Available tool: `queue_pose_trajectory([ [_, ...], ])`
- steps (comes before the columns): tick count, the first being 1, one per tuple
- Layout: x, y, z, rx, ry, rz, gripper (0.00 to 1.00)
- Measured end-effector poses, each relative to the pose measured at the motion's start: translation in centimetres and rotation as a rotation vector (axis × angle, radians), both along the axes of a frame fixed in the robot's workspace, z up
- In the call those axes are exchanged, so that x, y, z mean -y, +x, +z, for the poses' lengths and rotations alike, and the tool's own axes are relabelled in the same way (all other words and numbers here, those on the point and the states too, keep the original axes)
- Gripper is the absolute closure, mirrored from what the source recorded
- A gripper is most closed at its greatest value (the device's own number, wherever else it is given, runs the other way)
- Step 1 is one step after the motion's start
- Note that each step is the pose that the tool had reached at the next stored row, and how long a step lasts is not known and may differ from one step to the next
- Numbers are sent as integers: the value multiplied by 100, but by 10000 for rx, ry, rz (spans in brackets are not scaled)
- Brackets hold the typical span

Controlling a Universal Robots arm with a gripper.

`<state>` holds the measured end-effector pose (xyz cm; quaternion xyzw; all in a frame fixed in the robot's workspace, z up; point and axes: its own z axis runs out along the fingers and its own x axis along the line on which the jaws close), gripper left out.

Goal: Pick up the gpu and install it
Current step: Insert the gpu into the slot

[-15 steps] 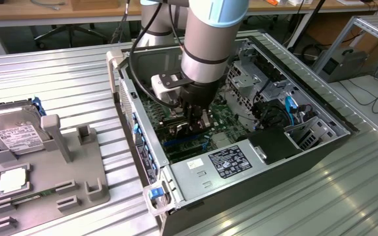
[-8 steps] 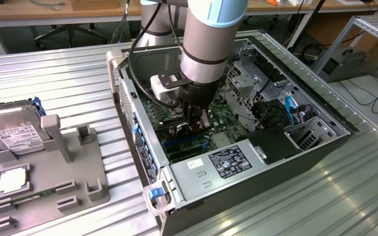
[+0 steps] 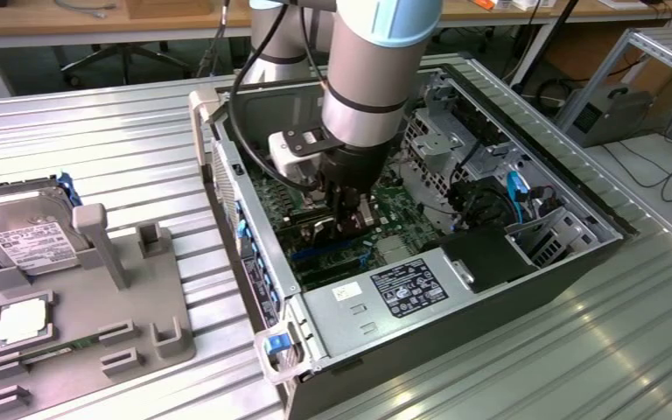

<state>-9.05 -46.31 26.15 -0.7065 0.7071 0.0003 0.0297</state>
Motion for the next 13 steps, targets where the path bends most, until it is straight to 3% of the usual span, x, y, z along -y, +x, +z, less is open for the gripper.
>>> queue_pose_trajectory([
  [13,0,27,3,-2,-2,-7,73],
])
